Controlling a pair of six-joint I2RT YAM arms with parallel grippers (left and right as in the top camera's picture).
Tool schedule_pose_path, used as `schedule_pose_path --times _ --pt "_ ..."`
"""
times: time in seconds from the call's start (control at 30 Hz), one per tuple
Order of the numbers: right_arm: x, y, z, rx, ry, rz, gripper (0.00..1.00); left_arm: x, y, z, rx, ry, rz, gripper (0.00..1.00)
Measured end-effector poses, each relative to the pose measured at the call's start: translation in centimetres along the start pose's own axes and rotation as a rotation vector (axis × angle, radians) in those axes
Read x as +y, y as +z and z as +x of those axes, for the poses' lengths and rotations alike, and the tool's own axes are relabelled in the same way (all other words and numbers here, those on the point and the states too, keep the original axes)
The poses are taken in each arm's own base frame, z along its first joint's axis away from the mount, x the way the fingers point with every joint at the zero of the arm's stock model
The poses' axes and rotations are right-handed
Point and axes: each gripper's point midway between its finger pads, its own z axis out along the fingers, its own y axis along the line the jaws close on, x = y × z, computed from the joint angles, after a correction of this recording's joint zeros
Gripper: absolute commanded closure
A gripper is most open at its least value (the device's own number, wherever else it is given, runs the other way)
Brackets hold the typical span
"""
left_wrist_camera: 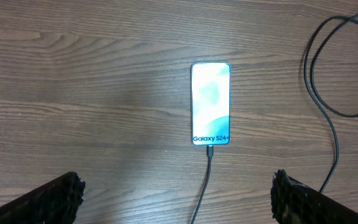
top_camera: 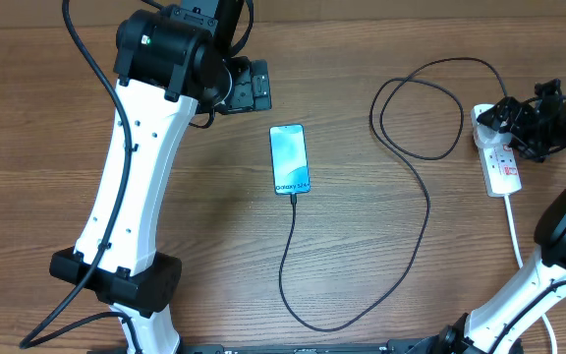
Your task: Plug charger to phone and switch on socket
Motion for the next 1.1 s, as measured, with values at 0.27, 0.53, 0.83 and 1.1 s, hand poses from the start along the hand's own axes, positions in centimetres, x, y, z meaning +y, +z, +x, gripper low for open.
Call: schedule_pose_path --times 0.27,0.53,0.83,1.1 --pt "-0.1 0.0 0.4 0.017 0.006 0.008 0.0 0.0 0.0 0.0 0.0 0.0 0.0 0.0" --pt "0.8 0.5 0.4 0.021 -0.031 0.026 0.0 0.0 0.0 0.0 0.0 0.0 0.0 0.0" --pt "1.2 0.6 0.7 0.036 -0.048 0.045 0.0 0.0 0.0 0.0 0.0 0.0 0.0 0.0" --pt "1.4 0.5 0.9 0.043 -0.05 0.044 0.0 0.0 0.0 0.0 -0.001 0.0 0.0 0.0"
